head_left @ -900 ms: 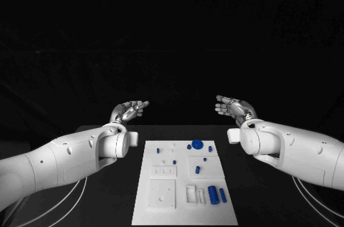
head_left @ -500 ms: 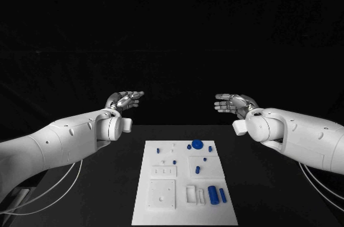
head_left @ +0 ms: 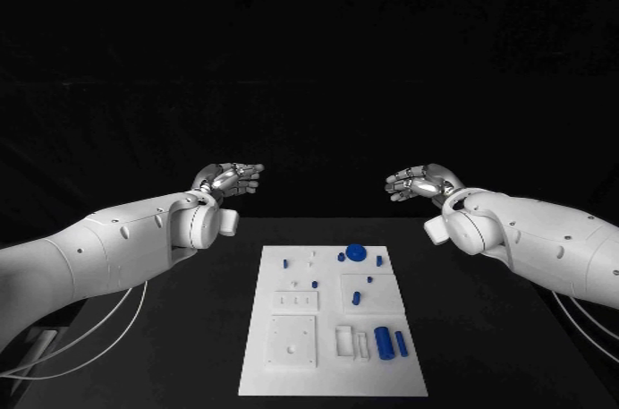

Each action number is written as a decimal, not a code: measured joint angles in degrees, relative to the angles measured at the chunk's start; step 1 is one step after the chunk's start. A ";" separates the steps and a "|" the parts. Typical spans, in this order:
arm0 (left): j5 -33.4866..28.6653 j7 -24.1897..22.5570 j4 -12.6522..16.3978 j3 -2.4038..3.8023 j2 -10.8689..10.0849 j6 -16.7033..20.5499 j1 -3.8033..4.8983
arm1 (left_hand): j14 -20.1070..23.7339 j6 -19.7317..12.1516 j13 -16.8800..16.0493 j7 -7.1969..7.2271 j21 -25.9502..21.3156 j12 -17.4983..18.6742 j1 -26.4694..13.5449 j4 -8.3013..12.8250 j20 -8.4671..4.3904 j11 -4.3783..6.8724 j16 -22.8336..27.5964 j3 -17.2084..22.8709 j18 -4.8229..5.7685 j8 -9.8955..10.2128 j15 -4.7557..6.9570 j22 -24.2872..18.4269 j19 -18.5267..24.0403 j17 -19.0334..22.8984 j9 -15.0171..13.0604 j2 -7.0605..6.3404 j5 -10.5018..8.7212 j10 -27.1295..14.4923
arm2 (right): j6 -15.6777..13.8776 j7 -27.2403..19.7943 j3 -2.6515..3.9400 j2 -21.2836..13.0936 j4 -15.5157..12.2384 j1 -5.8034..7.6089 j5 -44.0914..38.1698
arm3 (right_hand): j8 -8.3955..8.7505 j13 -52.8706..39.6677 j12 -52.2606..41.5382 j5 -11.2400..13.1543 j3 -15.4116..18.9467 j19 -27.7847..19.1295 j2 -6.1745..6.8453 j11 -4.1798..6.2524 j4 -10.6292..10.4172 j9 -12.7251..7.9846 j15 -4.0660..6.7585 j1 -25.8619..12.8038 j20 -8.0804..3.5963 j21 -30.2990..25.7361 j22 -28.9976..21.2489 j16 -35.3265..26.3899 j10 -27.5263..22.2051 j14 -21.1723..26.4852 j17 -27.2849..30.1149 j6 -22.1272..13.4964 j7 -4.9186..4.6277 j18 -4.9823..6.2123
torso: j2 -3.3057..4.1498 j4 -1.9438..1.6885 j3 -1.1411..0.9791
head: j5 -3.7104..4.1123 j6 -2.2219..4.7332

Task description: Assemble the parts on the task board

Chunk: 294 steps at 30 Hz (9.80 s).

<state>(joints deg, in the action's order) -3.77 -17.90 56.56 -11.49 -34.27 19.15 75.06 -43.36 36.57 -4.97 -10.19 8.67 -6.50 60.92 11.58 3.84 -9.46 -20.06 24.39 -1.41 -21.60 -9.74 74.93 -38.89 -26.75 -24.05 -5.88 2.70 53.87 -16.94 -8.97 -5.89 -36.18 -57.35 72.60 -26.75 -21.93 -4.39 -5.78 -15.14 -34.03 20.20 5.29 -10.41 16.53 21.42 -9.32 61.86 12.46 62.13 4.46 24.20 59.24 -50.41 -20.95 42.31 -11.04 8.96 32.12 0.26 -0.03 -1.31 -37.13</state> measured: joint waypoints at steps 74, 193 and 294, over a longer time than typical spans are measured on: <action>5.56 -0.17 20.95 2.30 -10.44 -0.25 1.15 | -9.25 5.28 0.24 -0.85 5.29 -0.03 1.20 4.50 -2.21 1.15 -3.90 0.11 -1.23 0.12 2.36 0.02 -6.55 -1.93 0.91 1.66 0.00 8.14 | -3.94 1.42 0.08 7.48 3.82 -3.50 -57.35 | 0.98 0.55 1.80 2.27 -2.57 41.31 4.82 3.25 0.06 1.24 8.69 3.61 -12.86 17.60 8.16 42.92 4.44 -25.41 -20.47 5.33 1.11 3.32 | 11.69 -3.11 1.63 | 2.86 3.93; 4.15 0.24 21.88 2.32 -10.70 -0.36 2.03 | -9.24 5.28 0.56 -0.85 5.74 0.79 0.74 4.50 -2.21 0.77 -3.67 0.11 -1.58 0.57 2.37 -0.01 -6.15 -1.91 1.13 2.11 0.23 8.16 | -11.15 17.76 -0.05 12.88 0.78 -2.87 -71.53 | -1.17 -4.87 -0.19 12.03 -13.74 43.28 3.27 7.74 -0.64 4.88 11.48 2.62 -13.83 22.62 12.82 48.24 15.53 -25.52 -13.92 16.53 5.08 2.40 | 13.50 -3.04 2.33 | 1.88 5.53; 4.20 0.34 22.17 2.31 -9.06 -0.35 3.53 | -9.25 5.28 0.69 -0.85 5.95 1.45 0.51 4.50 -2.20 0.57 -3.46 0.11 -1.10 0.79 2.36 -0.03 -6.16 -2.03 1.21 1.88 0.23 8.36 | -9.78 21.08 -1.39 19.84 6.40 -2.53 -74.81 | -0.79 -5.04 0.48 12.49 -14.51 43.81 3.49 7.79 -0.80 5.49 11.57 2.56 -14.35 22.79 13.11 48.46 15.90 -25.62 -13.60 16.57 4.98 2.07 | 14.02 -2.97 2.50 | -0.79 5.47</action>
<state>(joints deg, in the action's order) 0.43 -17.57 78.73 -9.18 -43.33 18.80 78.59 -52.61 41.85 -4.28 -11.04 14.62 -5.05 61.43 16.08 1.64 -8.89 -23.51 24.50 -2.51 -20.81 -7.37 74.90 -45.05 -28.78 -22.83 -4.00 2.93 62.23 -26.72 12.11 -7.28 -16.34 -50.94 70.07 -101.56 -22.71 -9.43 -5.30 -2.65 -48.54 64.01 8.78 -2.62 15.74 26.92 2.25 64.42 -1.90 84.93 17.58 72.67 75.14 -76.03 -34.55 58.88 -6.06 11.03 46.14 -2.71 2.47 -2.10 -31.66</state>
